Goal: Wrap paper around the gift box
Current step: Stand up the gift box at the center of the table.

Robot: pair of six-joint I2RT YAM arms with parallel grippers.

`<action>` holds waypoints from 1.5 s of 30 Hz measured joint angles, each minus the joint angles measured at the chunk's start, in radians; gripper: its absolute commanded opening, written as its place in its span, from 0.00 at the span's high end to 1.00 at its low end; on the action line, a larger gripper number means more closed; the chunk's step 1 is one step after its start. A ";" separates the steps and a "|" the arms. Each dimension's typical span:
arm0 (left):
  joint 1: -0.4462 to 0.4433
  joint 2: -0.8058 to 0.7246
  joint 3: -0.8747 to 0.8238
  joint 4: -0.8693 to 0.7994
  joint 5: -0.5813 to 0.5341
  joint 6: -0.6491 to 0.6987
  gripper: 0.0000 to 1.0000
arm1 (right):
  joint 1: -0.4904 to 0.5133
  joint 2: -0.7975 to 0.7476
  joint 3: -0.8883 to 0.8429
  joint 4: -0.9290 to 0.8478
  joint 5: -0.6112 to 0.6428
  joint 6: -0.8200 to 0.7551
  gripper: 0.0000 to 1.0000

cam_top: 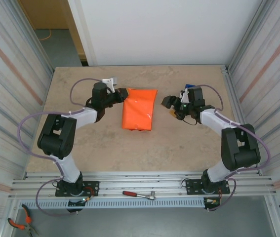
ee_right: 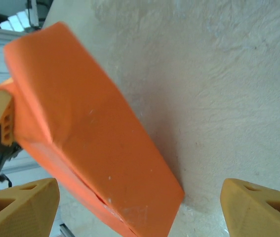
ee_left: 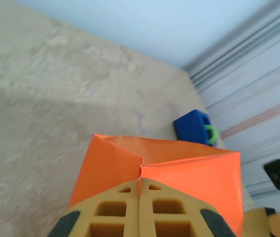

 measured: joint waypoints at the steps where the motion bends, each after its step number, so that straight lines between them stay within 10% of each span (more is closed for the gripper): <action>1: -0.003 -0.017 -0.037 0.068 0.000 0.001 1.00 | -0.003 -0.005 0.006 -0.008 0.001 -0.005 0.17; 12: -0.040 -0.032 -0.303 0.557 -0.008 0.043 1.00 | 0.015 -0.101 0.019 -0.068 0.040 -0.063 0.20; 23: -0.104 -0.183 -0.474 0.642 0.011 0.126 0.90 | 0.095 -0.227 0.060 -0.211 0.177 -0.131 0.19; 33: -0.123 -0.342 -0.598 0.631 -0.001 0.145 0.43 | 0.150 -0.261 0.138 -0.314 0.266 -0.159 0.18; 39: -0.109 -0.576 -0.612 0.411 -0.076 0.104 0.22 | 0.222 -0.238 0.269 -0.425 0.311 -0.191 0.18; 45: -0.084 -0.747 -0.311 -0.179 -0.156 0.125 0.22 | 0.291 -0.115 0.503 -0.584 0.379 -0.243 0.19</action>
